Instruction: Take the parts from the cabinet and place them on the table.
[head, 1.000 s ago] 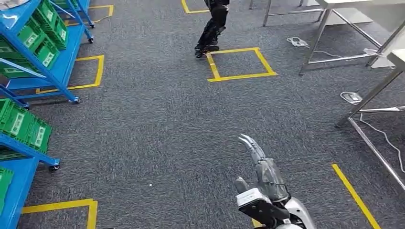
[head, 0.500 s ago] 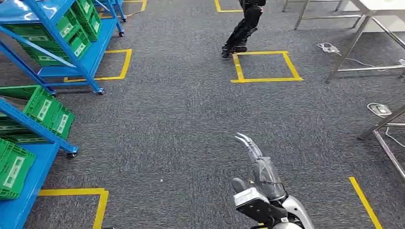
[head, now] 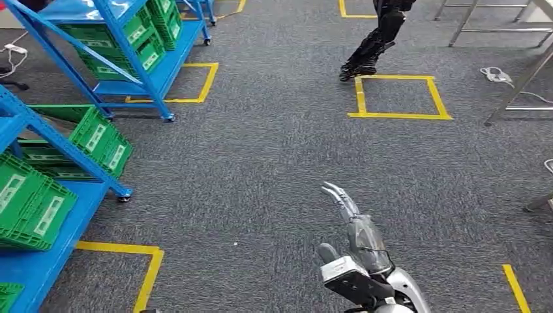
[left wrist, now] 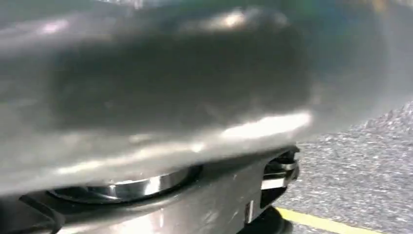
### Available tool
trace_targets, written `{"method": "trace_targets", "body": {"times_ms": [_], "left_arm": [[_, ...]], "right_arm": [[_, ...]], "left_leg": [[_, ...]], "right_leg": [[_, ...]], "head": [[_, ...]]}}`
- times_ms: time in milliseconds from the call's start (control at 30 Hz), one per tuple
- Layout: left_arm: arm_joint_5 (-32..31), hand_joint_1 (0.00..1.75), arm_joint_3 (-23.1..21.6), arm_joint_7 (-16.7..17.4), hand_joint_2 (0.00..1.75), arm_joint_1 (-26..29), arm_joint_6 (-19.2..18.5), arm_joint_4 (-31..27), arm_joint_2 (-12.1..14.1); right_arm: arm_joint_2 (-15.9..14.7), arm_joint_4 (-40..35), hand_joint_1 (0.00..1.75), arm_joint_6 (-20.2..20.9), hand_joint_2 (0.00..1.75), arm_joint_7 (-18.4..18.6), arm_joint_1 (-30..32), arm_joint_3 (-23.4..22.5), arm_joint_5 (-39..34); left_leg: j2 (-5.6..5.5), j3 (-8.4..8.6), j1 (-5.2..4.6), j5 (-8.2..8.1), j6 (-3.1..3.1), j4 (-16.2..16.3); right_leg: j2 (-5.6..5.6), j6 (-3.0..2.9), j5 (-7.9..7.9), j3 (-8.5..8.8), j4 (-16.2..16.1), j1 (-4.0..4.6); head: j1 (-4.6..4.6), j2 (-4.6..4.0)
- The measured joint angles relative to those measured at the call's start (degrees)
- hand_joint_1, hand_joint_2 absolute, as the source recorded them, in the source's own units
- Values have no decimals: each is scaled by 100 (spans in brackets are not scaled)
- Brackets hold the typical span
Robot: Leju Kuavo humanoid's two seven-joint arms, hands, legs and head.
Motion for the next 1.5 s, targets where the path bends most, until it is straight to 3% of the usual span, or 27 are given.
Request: {"method": "trace_targets", "body": {"times_ms": [33,67,100,167,200,233,267,333,367,400,500,533,567,633,700,733,767,833,900,1000,1033,1067,1100,1167,1200,1267,1500], "left_arm": [[-2,0,2,0,0,3,0,0,2],[-2,0,2,0,0,-4,0,0,-2],[-2,0,2,0,0,-18,0,0,-4],[-2,0,2,0,0,-25,0,0,-4],[-2,0,2,0,0,-14,0,0,-4],[-2,0,2,0,0,2,0,0,-2],[-2,0,2,0,0,9,0,0,-2],[-2,0,2,0,0,6,0,0,-2],[-2,0,2,0,0,0,0,0,-2],[0,0,2,-2,0,-14,0,0,-2],[0,0,2,0,0,5,2,0,4],[0,0,2,0,0,13,7,0,4],[0,0,2,0,0,10,7,0,4],[2,0,2,0,0,-23,7,0,-2],[2,0,4,0,0,-19,7,0,-9],[2,0,4,0,0,-11,7,0,-9],[2,0,7,0,0,-8,7,0,-9],[4,0,7,0,0,-13,4,0,-13],[11,0,9,0,0,-30,4,0,-4],[9,0,11,0,0,-4,4,0,-2],[9,0,13,0,0,-3,4,0,4],[9,0,13,-2,0,0,2,0,-4],[9,0,13,-2,0,-10,0,0,-9],[9,0,13,-2,0,-30,-4,0,-9],[9,0,13,-2,0,-24,-4,0,-9],[9,0,15,-2,0,-4,-4,0,-7],[9,0,15,0,0,-2,-4,0,-9]], "right_arm": [[0,0,0,0,0,0,-8,0,0],[0,0,0,-2,0,0,-6,0,0],[0,0,0,-2,0,-2,-3,2,0],[0,0,0,-2,0,0,4,2,0],[0,0,0,-2,0,0,4,2,0],[0,2,0,-2,0,0,4,2,0],[0,0,0,-2,0,0,0,2,0],[0,0,0,-2,0,0,-3,2,0],[0,0,0,-2,0,-2,-8,2,0],[0,0,0,-4,0,-2,-5,2,0],[0,0,0,-2,0,0,-15,2,-2],[-2,-4,0,-2,0,0,-23,2,-2],[-2,-4,0,-2,0,0,-30,2,0],[-2,4,0,-4,0,4,-32,2,-9],[-13,13,0,-4,0,4,-18,0,-11],[-13,15,0,-7,0,4,-17,0,-15],[-13,17,0,-7,0,4,-18,-2,-17],[-13,17,0,-7,0,4,-19,-2,-28],[-13,24,0,-4,0,2,-25,-2,-31],[-15,24,0,-11,0,2,-19,-7,-33],[-15,24,0,-9,0,0,-27,-7,-33],[-15,22,0,-9,0,-4,-31,-7,-35],[-13,22,0,-9,0,-7,-30,-7,-37],[-15,24,0,-7,0,-11,-21,-9,-39],[-13,24,0,-7,0,-11,-24,-9,-44],[-15,24,0,0,0,-11,-23,-9,-46],[-15,24,0,0,0,-11,-23,-9,-46]], "left_leg": [[134,-3,-4,-57,-29,59],[327,-96,-14,-204,-65,267],[413,-273,-1,-412,-90,646],[463,-722,23,-795,-112,1583],[463,-833,26,-828,-113,1802],[464,-803,25,-713,-106,1743],[468,-662,24,-487,-88,1439],[573,-197,7,4,-25,491],[783,-16,-42,13,20,155],[804,18,-88,-23,49,33],[704,-13,-99,-39,98,9],[659,57,-27,11,147,-93],[626,83,-30,16,168,-114],[537,81,-23,17,205,-111],[449,81,-27,8,216,-103],[406,91,-26,5,217,-102],[344,104,-23,-5,208,-98],[221,130,-1,-42,157,-61],[139,59,-33,-92,90,44],[20,28,11,-35,15,1],[-8,16,13,-67,-8,23],[167,-3,-3,-130,-39,101],[325,-130,0,-309,-75,390],[440,-558,26,-709,-115,1272],[458,-749,34,-824,-124,1658],[460,-771,36,-718,-119,1694],[460,-750,36,-676,-116,1648]], "right_leg": [[-60,-29,5,25,-18,-15],[-112,-58,-9,41,-18,-8],[-181,-84,-22,46,-18,5],[-320,-113,-42,48,-17,27],[-374,-117,-47,51,-16,31],[-422,-126,-56,63,-16,35],[-468,-124,-67,77,-16,39],[-546,-116,-96,132,-17,47],[-579,-103,-113,147,-26,54],[-610,-69,-131,131,-9,85],[-739,10,-137,167,-59,77],[-726,52,-191,116,-38,69],[-524,69,-267,92,84,68],[-312,80,-677,-319,915,64],[-265,99,-871,-747,1635,67],[-264,104,-762,-796,1643,65],[-263,106,-532,-719,1398,61],[-175,105,51,-278,402,32],[187,93,-3,-72,-15,-17],[69,4,11,-74,40,32],[5,-37,29,-47,-4,-18],[-51,-56,27,-20,-18,-9],[-119,-99,13,-1,-22,-3],[-260,-130,-9,12,-22,19],[-325,-141,-20,13,-21,26],[-399,-138,-33,28,-20,31],[-409,-139,-36,30,-20,32]], "head": [[0,0],[-48,0],[-46,0],[-41,0],[-46,0],[-44,0],[-48,0],[-46,0],[-37,0],[-48,0],[-39,0],[-35,0],[-13,-2],[26,0],[24,0],[22,0],[24,0],[26,0],[35,0],[20,0],[18,0],[9,0],[-42,0],[-33,0],[-33,0],[-35,0],[-33,0]]}}
